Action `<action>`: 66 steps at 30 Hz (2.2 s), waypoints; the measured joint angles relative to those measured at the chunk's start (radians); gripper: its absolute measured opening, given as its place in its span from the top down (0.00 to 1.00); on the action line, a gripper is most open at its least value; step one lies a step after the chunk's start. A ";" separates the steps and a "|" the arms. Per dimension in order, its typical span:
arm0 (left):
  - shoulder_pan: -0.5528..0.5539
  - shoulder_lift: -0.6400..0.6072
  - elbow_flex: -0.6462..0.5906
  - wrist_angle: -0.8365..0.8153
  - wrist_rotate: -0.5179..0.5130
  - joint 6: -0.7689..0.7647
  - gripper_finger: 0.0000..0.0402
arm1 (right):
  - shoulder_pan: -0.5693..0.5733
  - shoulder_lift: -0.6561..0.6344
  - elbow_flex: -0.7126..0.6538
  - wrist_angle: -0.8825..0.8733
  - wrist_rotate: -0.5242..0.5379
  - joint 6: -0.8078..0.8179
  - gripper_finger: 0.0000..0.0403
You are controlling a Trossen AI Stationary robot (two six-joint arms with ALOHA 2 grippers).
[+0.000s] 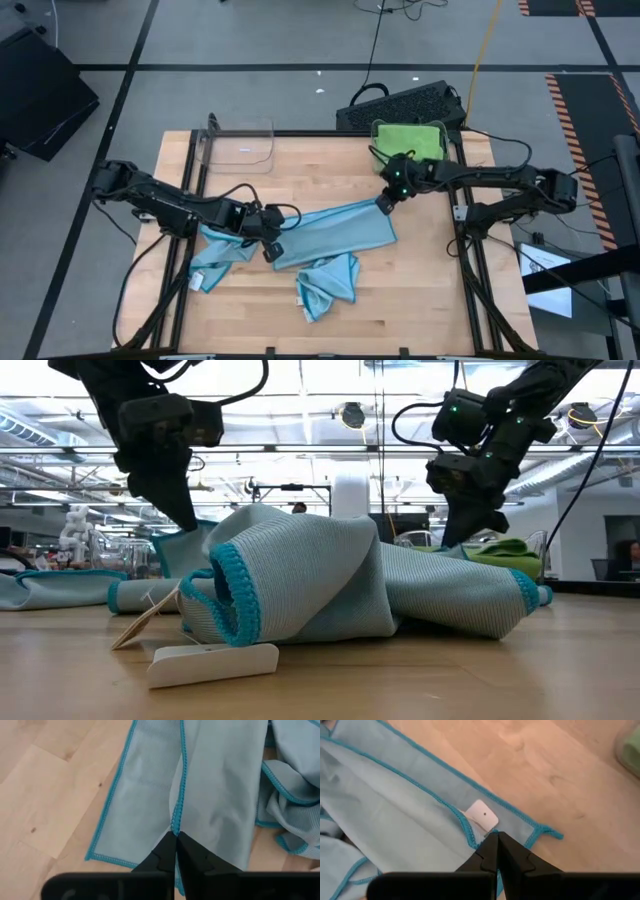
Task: Sort microfiber towel by color & place in baskets
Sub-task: Fold the top blue towel
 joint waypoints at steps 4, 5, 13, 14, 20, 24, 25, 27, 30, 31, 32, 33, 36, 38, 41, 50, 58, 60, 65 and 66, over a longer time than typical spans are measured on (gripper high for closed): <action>0.000 0.000 0.000 0.000 -0.022 -0.008 0.91 | -0.010 0.000 0.000 0.006 0.001 0.006 0.98; 0.000 0.000 0.000 0.000 -0.036 -0.010 0.89 | -0.013 0.000 0.000 0.006 0.001 0.006 0.96; 0.013 0.000 0.000 -0.009 -0.083 -0.003 0.62 | -0.030 0.000 0.000 0.002 0.001 0.045 0.81; 0.017 0.000 0.000 -0.014 -0.083 -0.012 0.59 | -0.033 0.000 0.000 0.002 0.002 0.053 0.79; 0.022 -0.005 0.001 -0.068 -0.020 -0.136 0.49 | -0.062 -0.023 0.000 0.001 0.001 0.111 0.68; 0.021 -0.015 0.001 -0.088 0.046 -0.223 0.47 | -0.085 -0.077 0.000 0.002 0.014 0.119 0.63; 0.021 -0.019 0.001 -0.088 0.057 -0.243 0.47 | -0.090 -0.092 0.000 0.002 0.026 0.119 0.62; 0.021 -0.035 0.001 -0.089 0.068 -0.279 0.47 | -0.103 -0.125 0.000 0.002 0.026 0.112 0.60; 0.021 -0.058 0.007 -0.088 0.068 -0.342 0.47 | -0.117 -0.171 0.000 0.002 -0.014 0.107 0.58; 0.021 -0.066 0.008 -0.087 0.068 -0.354 0.47 | -0.119 -0.182 0.000 0.002 -0.043 0.108 0.57; 0.021 -0.074 0.009 -0.076 0.068 -0.363 0.47 | -0.119 -0.191 0.000 0.002 -0.075 0.109 0.58; 0.019 -0.079 0.011 -0.058 0.068 -0.368 0.47 | -0.115 -0.199 0.000 0.002 -0.108 0.111 0.58; 0.005 -0.081 0.010 -0.034 0.058 -0.345 0.47 | -0.080 -0.203 0.000 0.001 -0.157 0.107 0.63; -0.005 -0.079 -0.010 0.022 0.052 -0.302 0.48 | -0.054 -0.199 -0.015 0.011 -0.156 0.093 0.68; -0.003 -0.062 -0.077 0.086 0.051 -0.302 0.52 | -0.034 -0.170 -0.063 0.037 -0.131 0.084 0.76; 0.030 -0.066 -0.172 0.121 -0.035 -0.336 0.82 | -0.060 -0.081 -0.195 0.228 -0.069 0.085 0.98; 0.104 -0.065 -0.310 0.271 -0.029 -0.254 0.99 | -0.066 -0.002 -0.274 0.396 -0.075 0.138 0.99; 0.112 -0.064 -0.349 0.303 0.009 -0.273 0.99 | -0.066 0.017 -0.283 0.412 -0.057 0.138 0.99; 0.115 -0.067 -0.398 0.323 0.015 -0.307 0.96 | -0.086 0.055 -0.283 0.418 -0.007 0.130 0.99; 0.115 -0.068 -0.402 0.323 0.013 -0.306 0.96 | -0.093 0.056 -0.283 0.420 -0.005 0.130 1.00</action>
